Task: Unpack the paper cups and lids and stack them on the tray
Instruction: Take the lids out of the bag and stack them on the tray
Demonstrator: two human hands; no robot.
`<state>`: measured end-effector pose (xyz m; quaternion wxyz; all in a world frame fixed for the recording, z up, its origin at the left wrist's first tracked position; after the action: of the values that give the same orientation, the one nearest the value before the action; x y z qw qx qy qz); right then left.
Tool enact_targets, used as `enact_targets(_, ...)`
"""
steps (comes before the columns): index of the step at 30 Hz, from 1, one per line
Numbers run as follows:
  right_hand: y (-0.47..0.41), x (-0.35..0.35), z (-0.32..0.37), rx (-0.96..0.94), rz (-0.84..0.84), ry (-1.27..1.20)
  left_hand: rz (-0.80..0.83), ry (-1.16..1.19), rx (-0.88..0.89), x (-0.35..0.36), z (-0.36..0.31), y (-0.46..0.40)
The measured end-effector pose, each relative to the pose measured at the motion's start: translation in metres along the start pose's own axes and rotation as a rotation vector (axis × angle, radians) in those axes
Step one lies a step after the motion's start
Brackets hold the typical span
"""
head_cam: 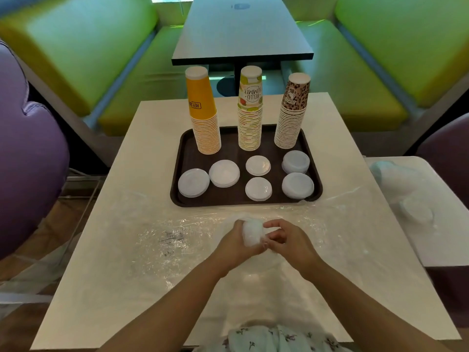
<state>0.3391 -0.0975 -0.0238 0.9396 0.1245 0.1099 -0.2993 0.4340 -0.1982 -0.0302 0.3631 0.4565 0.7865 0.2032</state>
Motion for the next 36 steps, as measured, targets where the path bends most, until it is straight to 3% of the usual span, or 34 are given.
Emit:
enact_targets(5, -0.006, -0.001, 0.003, -0.045, -0.019, 0.051, -0.062, -0.009, -0.010, -0.003, 0.000, -0.007)
enact_targets(11, -0.015, 0.002, 0.007, -0.167, 0.006, 0.280, -0.134, 0.094, -0.017, -0.017, 0.003, -0.014)
enact_targets(20, -0.025, -0.009, -0.012, -0.119, -0.019, 0.400, 0.167, 0.548, -0.082, -0.050, 0.008, -0.019)
enact_targets(24, -0.023, -0.003, -0.016, -0.157, 0.060, 0.458, 0.198, 0.641, -0.053, -0.064, -0.003, -0.020)
enact_targets(26, -0.022, -0.009, -0.006, -0.231, -0.057, 0.451, 0.177, 0.652, -0.029, -0.068, -0.013, -0.021)
enact_targets(29, -0.022, -0.025, 0.027, -0.367, -0.269, 0.227, 0.148, 0.628, 0.014, -0.069, -0.034, -0.023)
enact_targets(32, -0.033, -0.025, 0.058, -0.494, -0.182, 0.174, 0.120, 0.543, 0.018, -0.062, -0.053, -0.028)
enact_targets(36, -0.056, -0.024, 0.070, -0.517, -0.066, 0.454, 0.184, 0.505, -0.003, -0.041, -0.077, -0.035)
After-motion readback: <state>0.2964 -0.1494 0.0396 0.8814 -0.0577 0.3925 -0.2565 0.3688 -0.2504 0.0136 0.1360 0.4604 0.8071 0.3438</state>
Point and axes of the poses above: each hand's wrist, its own y-axis away from the middle knuckle, its own x-axis out of the palm, z = x × y, the point moved 7 cm from there along -y, towards the middle knuckle, and after that the axes turned 13 degrees about -x, right-handed, at the moved point
